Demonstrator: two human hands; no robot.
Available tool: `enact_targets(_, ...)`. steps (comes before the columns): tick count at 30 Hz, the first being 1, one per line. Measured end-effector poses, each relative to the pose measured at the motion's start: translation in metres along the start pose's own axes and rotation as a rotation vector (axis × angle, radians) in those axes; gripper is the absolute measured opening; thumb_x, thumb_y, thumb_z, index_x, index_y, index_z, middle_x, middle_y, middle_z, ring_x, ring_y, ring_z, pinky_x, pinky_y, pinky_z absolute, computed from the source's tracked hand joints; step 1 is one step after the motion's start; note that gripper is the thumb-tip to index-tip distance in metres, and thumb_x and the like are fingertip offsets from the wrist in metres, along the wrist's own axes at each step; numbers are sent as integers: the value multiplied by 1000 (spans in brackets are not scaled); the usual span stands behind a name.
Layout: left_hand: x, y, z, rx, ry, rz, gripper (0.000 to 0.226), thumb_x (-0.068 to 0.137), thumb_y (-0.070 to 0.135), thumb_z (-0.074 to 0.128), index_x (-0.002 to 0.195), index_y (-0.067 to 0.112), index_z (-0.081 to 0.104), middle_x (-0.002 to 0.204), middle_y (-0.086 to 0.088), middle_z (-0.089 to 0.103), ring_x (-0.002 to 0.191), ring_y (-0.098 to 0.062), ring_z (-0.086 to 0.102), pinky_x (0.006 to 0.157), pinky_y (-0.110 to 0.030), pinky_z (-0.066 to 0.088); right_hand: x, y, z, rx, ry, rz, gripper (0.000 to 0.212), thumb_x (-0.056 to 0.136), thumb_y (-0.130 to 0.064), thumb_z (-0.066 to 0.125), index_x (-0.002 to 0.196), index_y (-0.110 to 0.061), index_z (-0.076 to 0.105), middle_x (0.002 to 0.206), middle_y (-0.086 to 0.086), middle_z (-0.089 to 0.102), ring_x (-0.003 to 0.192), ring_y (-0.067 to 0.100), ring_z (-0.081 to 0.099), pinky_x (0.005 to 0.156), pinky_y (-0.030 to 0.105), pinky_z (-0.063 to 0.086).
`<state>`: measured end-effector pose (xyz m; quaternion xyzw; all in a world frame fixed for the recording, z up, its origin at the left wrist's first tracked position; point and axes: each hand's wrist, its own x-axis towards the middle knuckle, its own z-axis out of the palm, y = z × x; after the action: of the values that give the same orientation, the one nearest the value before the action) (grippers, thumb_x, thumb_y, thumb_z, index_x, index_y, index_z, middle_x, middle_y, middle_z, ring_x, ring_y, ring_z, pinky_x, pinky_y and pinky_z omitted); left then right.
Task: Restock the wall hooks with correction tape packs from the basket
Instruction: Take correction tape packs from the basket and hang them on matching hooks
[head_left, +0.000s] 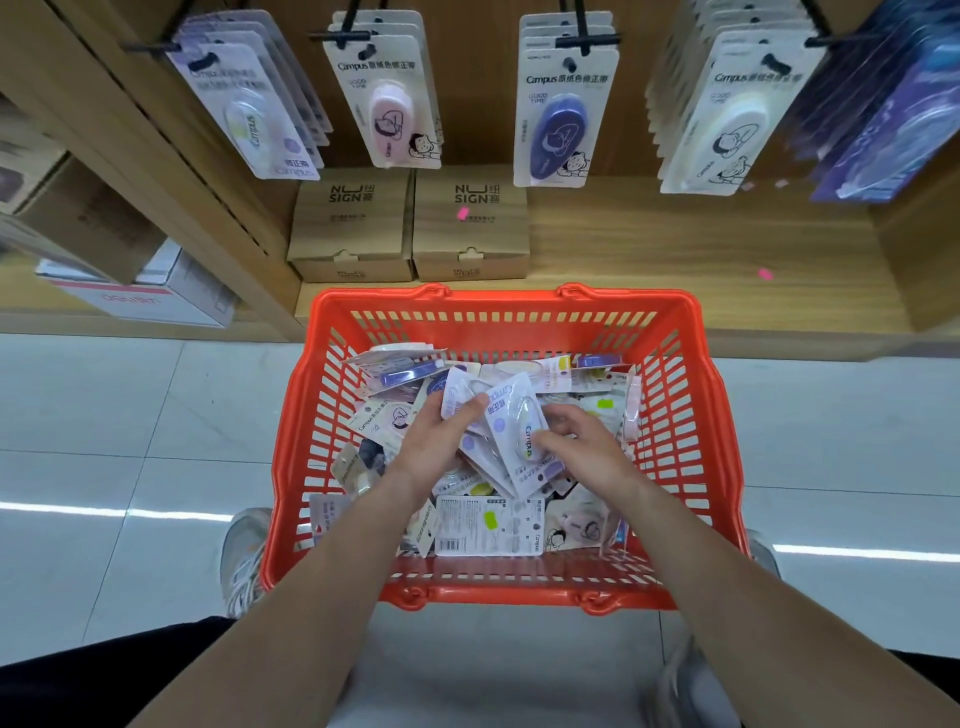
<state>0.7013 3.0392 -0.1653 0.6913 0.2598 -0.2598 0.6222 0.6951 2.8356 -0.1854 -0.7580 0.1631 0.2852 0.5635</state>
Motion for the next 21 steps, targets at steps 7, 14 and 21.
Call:
enact_targets(7,18,-18,1,9,82,59,47,77,62,76,116,40,63,122,7,71,111,-26,70,96,-56,56,0,6,1,64,13,16,19,93,-28,74,99,-14,62,101,5,71,90,21,71,70,28,54)
enact_targets(14,13,-16,2,49,84,100,24,86,32,79,103,39,63,123,5,66,104,-24,70,93,-51,57,-2,9,-8,86,76,28,15,97,-24,70,107,-14,66,102,4,72,94,22,71,70,26,51)
enact_targets(21,15,-17,-2,131,29,134,58,81,12,86,128,25,55,118,9,61,99,-15,66,79,-33,57,-4,3,-10,42,-42,47,25,96,-29,72,116,-14,64,110,3,75,90,10,73,54,15,52)
